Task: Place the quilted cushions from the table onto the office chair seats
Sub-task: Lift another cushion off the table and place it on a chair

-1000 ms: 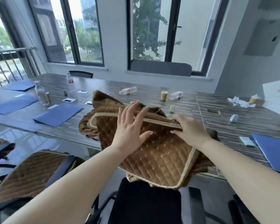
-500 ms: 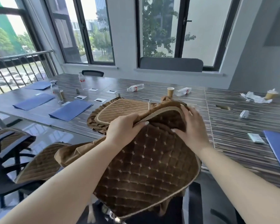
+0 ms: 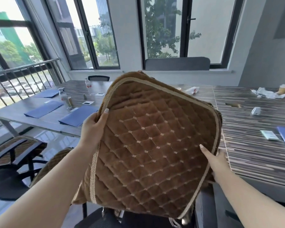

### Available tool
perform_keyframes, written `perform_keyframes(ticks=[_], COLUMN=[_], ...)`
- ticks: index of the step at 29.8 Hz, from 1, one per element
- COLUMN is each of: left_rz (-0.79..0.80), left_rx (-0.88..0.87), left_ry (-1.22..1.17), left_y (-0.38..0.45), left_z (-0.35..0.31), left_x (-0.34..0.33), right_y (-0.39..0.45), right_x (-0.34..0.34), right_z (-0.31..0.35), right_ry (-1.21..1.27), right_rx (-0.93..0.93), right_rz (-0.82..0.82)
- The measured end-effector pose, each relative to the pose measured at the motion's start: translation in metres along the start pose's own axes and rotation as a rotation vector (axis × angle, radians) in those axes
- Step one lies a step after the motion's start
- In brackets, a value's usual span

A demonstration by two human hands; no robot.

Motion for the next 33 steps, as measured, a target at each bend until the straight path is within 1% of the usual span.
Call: perform_keyframes(ticks=[3, 7, 9, 12, 15, 20, 24, 26, 29, 33], left_rz=[-0.022, -0.008, 0.007, 0.013, 0.086, 0.268, 0.394, 0.461, 0.520, 0.642], left_rx=[0.079, 0.198, 0.271, 0.331, 0.369, 0.557, 0.647, 0.690, 0.738, 0.827], left_ry=[-0.034, -0.028, 0.001, 0.042, 0.116, 0.211, 0.240, 0.269, 0.326, 0.419], left_y=[0.001, -0.001, -0.003, -0.009, -0.013, -0.016, -0.022, -0.023, -0.030, -0.035], left_z=[0.020, 0.058, 0.086, 0.123, 0.162, 0.251, 0.286, 0.306, 0.329, 0.360], left_x=[0.011, 0.020, 0.022, 0.023, 0.023, 0.029, 0.027, 0.024, 0.018, 0.005], right_y=[0.004, -0.014, -0.017, -0.022, -0.029, -0.041, -0.054, -0.058, -0.064, -0.052], right_x=[-0.001, -0.004, -0.005, -0.007, -0.012, -0.027, -0.034, -0.040, -0.042, -0.045], right_z=[-0.002, 0.000, -0.007, -0.023, -0.051, -0.099, -0.116, -0.134, -0.159, -0.181], right_ry=[-0.009, -0.153, -0.234, -0.288, -0.366, -0.540, -0.632, -0.681, -0.757, -0.838], right_rx=[0.053, 0.118, 0.102, 0.091, 0.040, -0.083, -0.110, -0.152, -0.215, -0.292], right_rz=[-0.007, -0.053, -0.095, -0.093, -0.127, -0.183, -0.218, -0.238, -0.233, -0.222])
Point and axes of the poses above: each hand's wrist, its own y-axis towards the middle knuckle, its own x-axis out of the back of the hand, z = x × y, the point moved 3 cm from there along y, towards the middle knuckle, and after that the axes turned 1 degree about z, right-handed, at the moved point
